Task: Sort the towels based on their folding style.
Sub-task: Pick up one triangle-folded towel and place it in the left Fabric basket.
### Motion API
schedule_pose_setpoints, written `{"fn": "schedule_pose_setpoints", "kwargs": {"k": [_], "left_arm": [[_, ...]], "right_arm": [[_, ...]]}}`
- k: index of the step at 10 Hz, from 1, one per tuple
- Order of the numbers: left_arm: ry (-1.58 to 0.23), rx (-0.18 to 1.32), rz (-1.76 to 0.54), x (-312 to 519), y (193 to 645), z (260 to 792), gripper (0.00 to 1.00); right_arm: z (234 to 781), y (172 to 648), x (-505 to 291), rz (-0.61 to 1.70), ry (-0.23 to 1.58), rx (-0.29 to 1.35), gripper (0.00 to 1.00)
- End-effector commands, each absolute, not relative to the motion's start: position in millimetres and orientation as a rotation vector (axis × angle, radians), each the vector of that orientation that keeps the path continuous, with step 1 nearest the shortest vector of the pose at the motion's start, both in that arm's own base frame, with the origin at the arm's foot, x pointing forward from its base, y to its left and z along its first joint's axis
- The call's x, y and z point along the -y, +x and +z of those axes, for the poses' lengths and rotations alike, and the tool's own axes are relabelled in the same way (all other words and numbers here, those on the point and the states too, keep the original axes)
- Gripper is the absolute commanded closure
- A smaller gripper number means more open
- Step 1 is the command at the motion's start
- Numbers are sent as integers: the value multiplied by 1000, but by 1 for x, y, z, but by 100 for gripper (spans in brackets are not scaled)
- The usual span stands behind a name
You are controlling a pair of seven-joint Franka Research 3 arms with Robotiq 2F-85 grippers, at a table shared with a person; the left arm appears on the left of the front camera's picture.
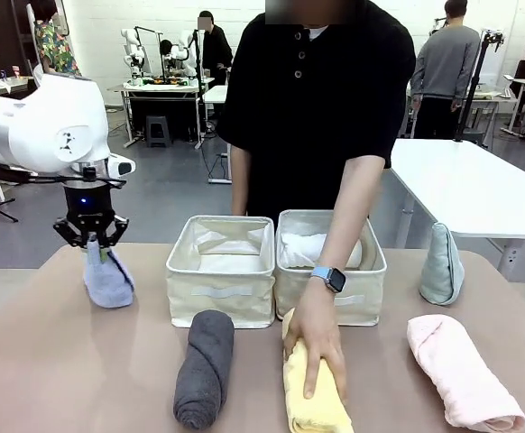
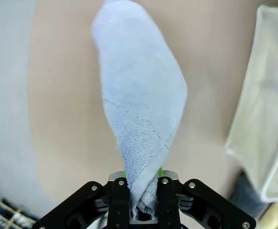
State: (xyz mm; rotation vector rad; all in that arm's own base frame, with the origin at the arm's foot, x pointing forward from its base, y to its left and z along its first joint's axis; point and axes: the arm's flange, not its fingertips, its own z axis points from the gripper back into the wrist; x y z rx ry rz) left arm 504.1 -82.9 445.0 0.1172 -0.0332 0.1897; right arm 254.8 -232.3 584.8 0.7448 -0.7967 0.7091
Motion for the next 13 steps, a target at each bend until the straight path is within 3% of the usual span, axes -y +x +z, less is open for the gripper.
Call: {"fn": "schedule_pose_setpoints", "kwargs": {"k": [1,3,5,8,9,10,13], "left_arm": [[345,48,8,50,473,509,100],[370,86,-246,9,412,585,100],[201,99,-407,-26,377,631,100],[9,112,-404,-52,360,649,100],[82,68,-261,-53,356,647,100],[74,160,-417,-57,350,651,100],[74,160,-417,-57,350,651,100]], "right_arm": [[586,256,233,699,759,806,0],[586,256,233,699,759,806,0],[586,256,233,699,759,806,0],[586,256,233,699,759,806,0],[586,256,233,699,759,806,0],[586,256,233,699,759,806,0],[586,256,233,699,759,806,0]]}}
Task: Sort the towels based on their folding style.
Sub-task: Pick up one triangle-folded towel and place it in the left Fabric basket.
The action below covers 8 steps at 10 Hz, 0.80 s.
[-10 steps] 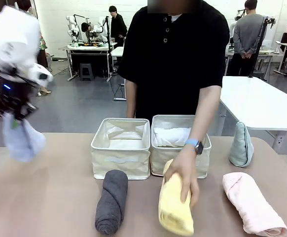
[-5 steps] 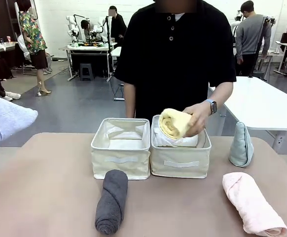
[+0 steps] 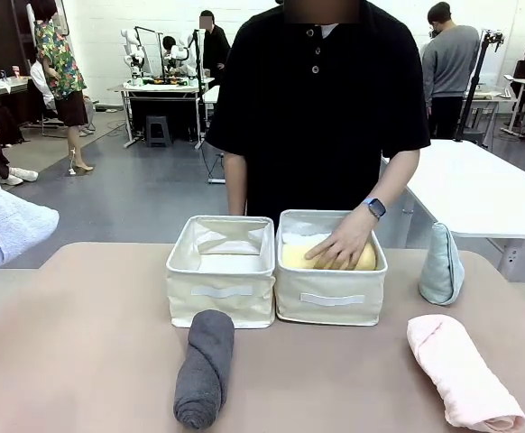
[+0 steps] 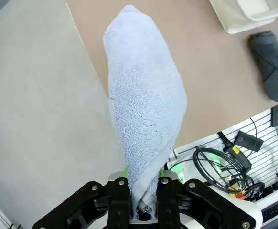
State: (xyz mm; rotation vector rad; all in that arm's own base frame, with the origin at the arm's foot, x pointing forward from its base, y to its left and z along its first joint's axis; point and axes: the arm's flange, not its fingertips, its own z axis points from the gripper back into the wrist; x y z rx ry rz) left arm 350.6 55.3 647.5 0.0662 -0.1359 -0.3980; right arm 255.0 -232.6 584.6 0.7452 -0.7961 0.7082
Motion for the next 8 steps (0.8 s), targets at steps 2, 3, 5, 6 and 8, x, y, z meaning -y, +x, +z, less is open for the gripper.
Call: {"fn": "schedule_pose_setpoints", "kwargs": {"k": [2,3,5,6,8], "left_arm": [[66,136,-398,-55,351,647,84],[7,265,-653,-29,333,662,84],[31,440,-966,15,317,700,84],[70,431,-1108,36,324,711,84],[112,415,-1341,74,343,717,84]], "right_arm": [[586,256,233,699,759,806,0],[586,256,233,699,759,806,0],[586,256,233,699,759,806,0],[586,256,233,699,759,806,0],[586,256,233,699,759,806,0]]}}
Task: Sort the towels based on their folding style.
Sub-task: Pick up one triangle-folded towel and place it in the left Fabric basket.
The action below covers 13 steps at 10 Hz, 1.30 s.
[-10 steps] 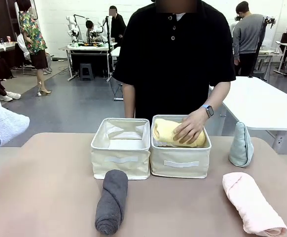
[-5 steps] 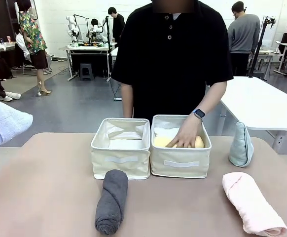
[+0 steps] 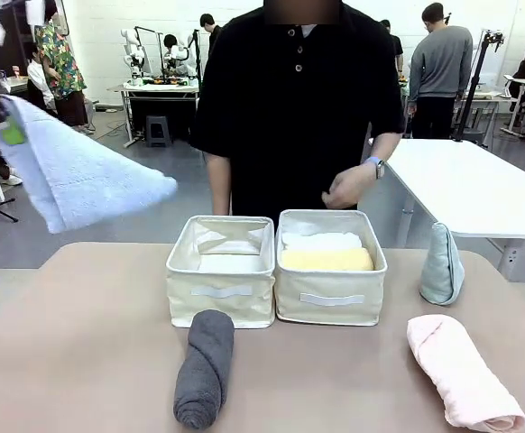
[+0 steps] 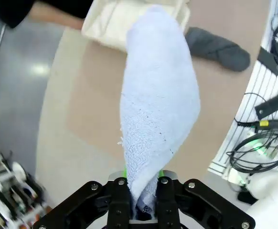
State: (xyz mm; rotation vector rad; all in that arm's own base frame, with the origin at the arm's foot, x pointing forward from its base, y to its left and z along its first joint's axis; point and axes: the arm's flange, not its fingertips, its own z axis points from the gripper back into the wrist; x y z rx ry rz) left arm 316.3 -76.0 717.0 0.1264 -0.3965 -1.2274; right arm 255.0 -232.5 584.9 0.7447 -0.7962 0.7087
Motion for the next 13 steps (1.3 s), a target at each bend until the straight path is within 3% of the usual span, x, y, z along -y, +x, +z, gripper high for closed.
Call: {"fn": "schedule_pose_setpoints", "kwargs": {"k": [1,3,6,8,9,13], "left_arm": [[142,408,-1489,103,353,717,84],[122,371,-1648,141,364,719,84],[237,332,-1762,142,355,715,84],[281,269,-1711,132,350,708,84],[214,327,-1747,151,358,712,84],[214,327,-1747,151,358,712,84]], "right_arm": [[586,256,233,699,759,806,0],[586,256,233,699,759,806,0],[586,256,233,699,759,806,0],[586,256,233,699,759,806,0],[586,256,233,699,759,806,0],[586,256,233,699,759,806,0]]}}
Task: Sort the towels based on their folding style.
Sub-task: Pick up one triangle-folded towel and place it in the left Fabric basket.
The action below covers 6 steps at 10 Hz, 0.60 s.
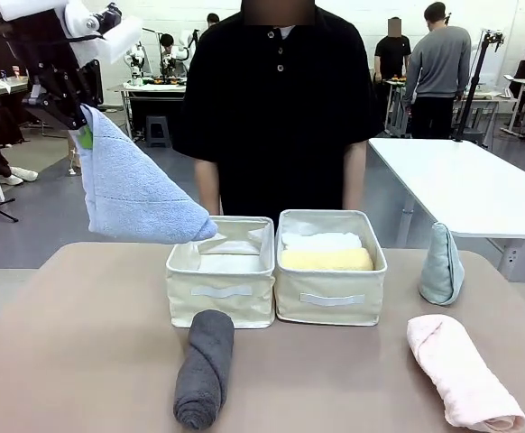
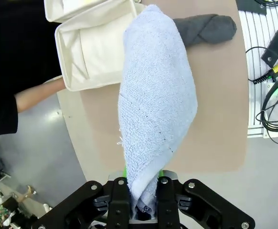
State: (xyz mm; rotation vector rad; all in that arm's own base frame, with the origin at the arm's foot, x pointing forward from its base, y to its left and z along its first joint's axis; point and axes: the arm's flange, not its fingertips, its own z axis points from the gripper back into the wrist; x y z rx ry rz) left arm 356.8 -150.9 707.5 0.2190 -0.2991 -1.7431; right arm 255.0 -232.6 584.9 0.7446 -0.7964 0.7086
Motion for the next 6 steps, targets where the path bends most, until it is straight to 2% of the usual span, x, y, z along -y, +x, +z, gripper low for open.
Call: {"fn": "schedule_pose_setpoints", "kwargs": {"k": [1,4,6], "left_arm": [[214,327,-1747,151,358,712,84],[231,320,-1749,146,359,709,84],[256,338,-1746,151,377,707,84]], "right_arm": [[586,256,233,699,759,806,0],[586,256,233,699,759,806,0],[586,256,233,699,759,806,0]]}}
